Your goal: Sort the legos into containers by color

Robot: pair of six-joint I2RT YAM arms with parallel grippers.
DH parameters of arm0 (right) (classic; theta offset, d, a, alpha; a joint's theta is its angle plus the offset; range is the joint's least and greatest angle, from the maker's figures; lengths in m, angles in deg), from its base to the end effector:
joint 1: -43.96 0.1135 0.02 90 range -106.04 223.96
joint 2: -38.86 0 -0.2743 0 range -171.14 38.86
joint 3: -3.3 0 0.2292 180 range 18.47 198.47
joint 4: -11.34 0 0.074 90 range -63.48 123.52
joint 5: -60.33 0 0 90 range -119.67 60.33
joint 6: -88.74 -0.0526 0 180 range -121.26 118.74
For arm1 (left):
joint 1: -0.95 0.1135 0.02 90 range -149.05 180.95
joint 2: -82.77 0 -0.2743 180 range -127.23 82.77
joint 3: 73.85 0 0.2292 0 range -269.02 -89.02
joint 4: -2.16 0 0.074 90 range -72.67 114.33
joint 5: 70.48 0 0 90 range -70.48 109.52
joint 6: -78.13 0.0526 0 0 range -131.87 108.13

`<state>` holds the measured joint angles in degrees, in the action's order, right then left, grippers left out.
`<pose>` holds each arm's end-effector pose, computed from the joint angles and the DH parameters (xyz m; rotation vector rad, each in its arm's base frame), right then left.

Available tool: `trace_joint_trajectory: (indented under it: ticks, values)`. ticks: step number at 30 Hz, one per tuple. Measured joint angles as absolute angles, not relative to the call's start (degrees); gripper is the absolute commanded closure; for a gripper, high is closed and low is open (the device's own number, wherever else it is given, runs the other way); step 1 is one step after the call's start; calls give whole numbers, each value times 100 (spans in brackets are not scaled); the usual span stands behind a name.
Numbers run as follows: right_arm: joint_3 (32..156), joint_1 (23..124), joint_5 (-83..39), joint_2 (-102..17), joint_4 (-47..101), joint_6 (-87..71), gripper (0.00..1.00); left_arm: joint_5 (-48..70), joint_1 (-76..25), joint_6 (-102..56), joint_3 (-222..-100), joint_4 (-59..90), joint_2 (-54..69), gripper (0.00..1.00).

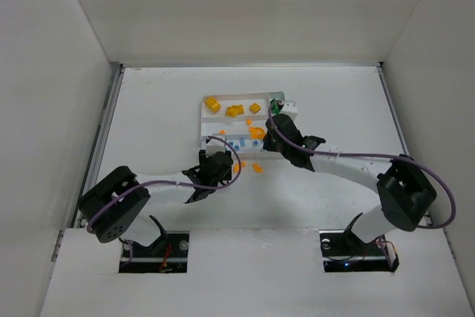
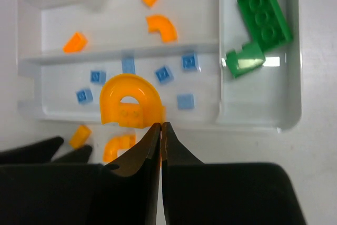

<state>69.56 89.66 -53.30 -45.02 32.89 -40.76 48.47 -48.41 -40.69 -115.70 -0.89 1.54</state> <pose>0.2274 0.2028 0.2397 0.0994 2.2100 0.3691 0.1835 -0.1747 0.1681 0.1049 2.1233 -0.2501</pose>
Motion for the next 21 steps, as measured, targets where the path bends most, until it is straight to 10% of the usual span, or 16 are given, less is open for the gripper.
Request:
trace_joint_trajectory:
  ticks: [21]
  values:
    - [8934,7910,-4506,-6779,3033,-3289,82,4919,-4944,-3929,-11734,-425,-215,65]
